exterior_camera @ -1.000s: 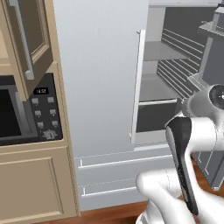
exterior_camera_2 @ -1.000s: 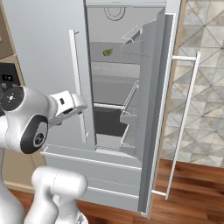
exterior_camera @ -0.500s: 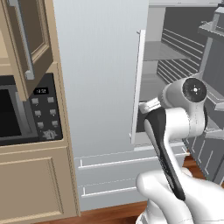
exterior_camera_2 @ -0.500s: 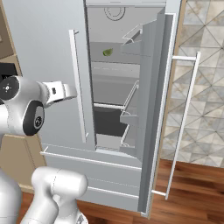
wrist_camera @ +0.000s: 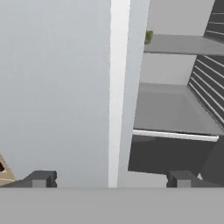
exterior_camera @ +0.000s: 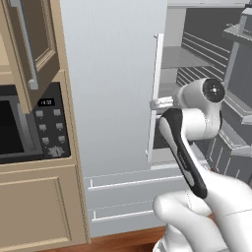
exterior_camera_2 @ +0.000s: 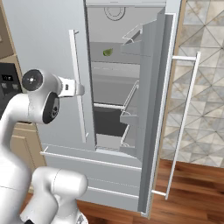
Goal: There is a bowl on the dining counter. Grab a lemon wedge from the fridge and place it in the bowl. Then get the liquor bottle and glass cup from the cabinet and place them next to the bowl.
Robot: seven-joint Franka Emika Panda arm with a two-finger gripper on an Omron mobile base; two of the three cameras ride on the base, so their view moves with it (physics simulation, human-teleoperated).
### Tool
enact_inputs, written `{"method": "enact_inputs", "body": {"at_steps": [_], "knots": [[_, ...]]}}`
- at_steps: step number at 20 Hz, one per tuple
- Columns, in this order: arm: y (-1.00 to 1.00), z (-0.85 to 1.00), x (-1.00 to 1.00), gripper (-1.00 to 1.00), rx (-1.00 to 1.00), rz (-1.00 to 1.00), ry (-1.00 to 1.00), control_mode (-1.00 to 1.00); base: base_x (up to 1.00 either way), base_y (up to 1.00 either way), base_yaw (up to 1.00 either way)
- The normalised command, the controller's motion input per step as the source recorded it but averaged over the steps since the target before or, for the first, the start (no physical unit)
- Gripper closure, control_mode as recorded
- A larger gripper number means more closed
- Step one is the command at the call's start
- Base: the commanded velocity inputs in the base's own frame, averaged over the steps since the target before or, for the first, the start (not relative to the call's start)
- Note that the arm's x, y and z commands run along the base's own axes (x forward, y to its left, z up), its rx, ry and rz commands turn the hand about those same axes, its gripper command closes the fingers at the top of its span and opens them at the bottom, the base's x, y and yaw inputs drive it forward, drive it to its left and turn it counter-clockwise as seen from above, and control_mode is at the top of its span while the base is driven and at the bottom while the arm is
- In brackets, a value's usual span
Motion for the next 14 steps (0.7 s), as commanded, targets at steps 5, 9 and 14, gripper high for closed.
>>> {"method": "enact_inputs", "body": {"at_steps": [5, 9, 14], "knots": [[0.09, -0.01, 0.59, -1.0, 0.0, -0.15, 0.01, -1.0, 0.0, 0.0, 0.0], [0.0, -0.11, 0.55, -1.0, 0.0, -0.08, 0.0, -1.0, 0.0, 0.0, 0.0], [0.0, -0.16, 0.63, -1.0, 0.0, -0.01, 0.02, -1.0, 0.0, 0.0, 0.0]]}}
